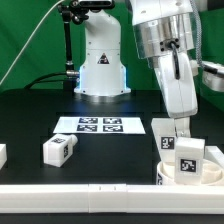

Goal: Assemble stool

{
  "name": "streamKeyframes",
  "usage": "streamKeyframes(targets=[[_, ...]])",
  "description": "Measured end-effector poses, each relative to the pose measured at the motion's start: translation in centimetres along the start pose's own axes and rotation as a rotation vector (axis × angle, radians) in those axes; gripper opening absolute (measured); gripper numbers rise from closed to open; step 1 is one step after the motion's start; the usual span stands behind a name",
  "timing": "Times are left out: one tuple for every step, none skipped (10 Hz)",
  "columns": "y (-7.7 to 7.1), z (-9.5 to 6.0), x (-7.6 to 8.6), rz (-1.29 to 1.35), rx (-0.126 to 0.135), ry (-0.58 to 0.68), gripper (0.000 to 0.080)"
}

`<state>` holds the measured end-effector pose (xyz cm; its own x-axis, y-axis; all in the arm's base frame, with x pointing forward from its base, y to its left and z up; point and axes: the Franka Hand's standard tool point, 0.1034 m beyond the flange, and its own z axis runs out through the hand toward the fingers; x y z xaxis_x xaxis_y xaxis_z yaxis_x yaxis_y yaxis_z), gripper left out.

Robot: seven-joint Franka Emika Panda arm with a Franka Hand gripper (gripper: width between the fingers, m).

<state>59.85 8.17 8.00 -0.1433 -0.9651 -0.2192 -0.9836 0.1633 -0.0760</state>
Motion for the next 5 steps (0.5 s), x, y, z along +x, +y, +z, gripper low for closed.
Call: streamKeyframes(targets=[[0.0,-0.4,-0.3,-0.040,-0.009,-0.006,0.0646],[-0.2,-1.2,-0.7,-0.054,-0.006,-0.012,0.0646],[-0.3,-1.4,-0.8,-0.097,0.000,-0.014,0.0648],[-0.3,-1.3,-0.8,-0.208,-0.002,-0.012,0.0648],[-0.2,-1.3,-0.8,-0.284,-0.002,-0.012,0.0648]])
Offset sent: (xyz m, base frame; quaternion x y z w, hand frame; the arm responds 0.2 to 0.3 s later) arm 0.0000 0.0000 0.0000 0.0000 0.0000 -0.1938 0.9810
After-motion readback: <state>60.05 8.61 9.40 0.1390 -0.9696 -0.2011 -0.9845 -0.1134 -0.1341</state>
